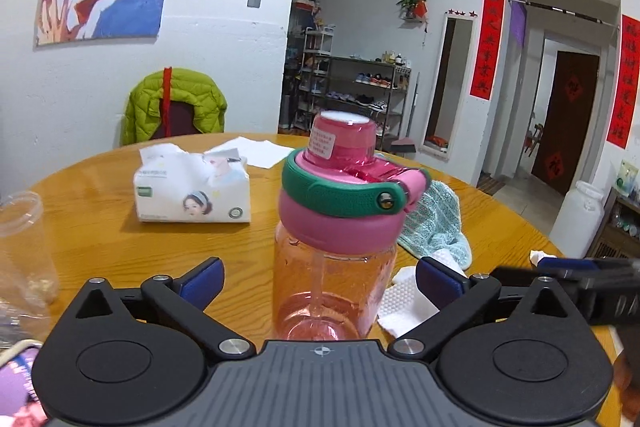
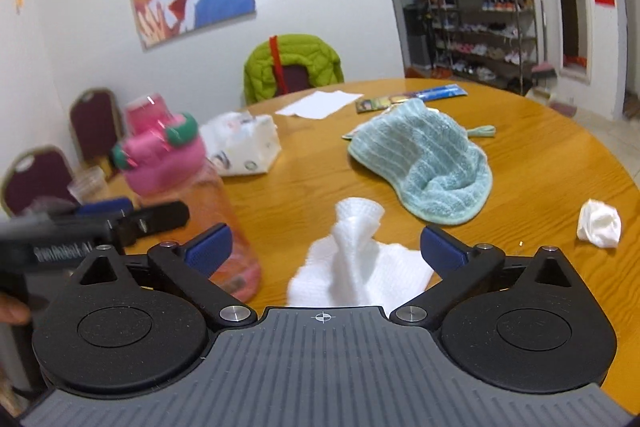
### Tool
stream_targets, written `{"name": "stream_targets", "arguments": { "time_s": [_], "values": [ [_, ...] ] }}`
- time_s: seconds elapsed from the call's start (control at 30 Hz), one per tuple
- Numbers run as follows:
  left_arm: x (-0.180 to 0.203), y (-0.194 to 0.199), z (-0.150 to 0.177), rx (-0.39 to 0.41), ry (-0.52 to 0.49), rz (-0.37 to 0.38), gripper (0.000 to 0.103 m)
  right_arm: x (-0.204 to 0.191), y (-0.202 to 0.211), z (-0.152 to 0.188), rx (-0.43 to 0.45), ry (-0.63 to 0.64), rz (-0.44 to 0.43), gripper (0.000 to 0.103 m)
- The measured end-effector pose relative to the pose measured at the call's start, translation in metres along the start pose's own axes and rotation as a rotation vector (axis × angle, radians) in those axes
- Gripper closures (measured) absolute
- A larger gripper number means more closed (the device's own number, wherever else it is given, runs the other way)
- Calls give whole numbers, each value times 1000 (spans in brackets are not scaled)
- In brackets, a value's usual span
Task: Clean container
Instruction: 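Set the pink bottle upright on the table and open the left gripper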
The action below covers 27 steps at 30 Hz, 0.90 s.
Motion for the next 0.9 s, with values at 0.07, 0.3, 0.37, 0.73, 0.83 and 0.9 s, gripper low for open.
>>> {"name": "stream_targets", "arguments": {
  "time_s": [0.07, 0.3, 0.37, 0.73, 0.83, 0.9],
  "values": [
    [2, 10, 0, -6, -11, -5, 1, -4, 10, -6, -8, -27, 5, 0],
    [-1, 37, 1, -35, -14, -66, 1, -32, 38, -21, -140, -11, 142, 0],
    [-3, 43, 0, -56, -8, -100, 1, -41, 49, -26, -152, 15, 190, 0],
    [24, 90, -8, -111, -31, -97, 1, -72, 100, -54, -315, 79, 110, 0],
    [26, 92, -11, -179, 12, -110, 1, -71, 107, -61, -335, 38, 111, 0],
    [28, 93, -10, -217, 36, -109, 1, -68, 113, -66, -337, 23, 114, 0]
  ]
}}
Point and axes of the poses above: each gripper's, at about its wrist camera, not at the fingertips, and y roughly against the way its jaws point, x to its right, z to its underside, the point moved 7 cm from there along -y, roughly the way its jaws point, and after that the axes turned 15 degrees about y, right-handed, at the moved point
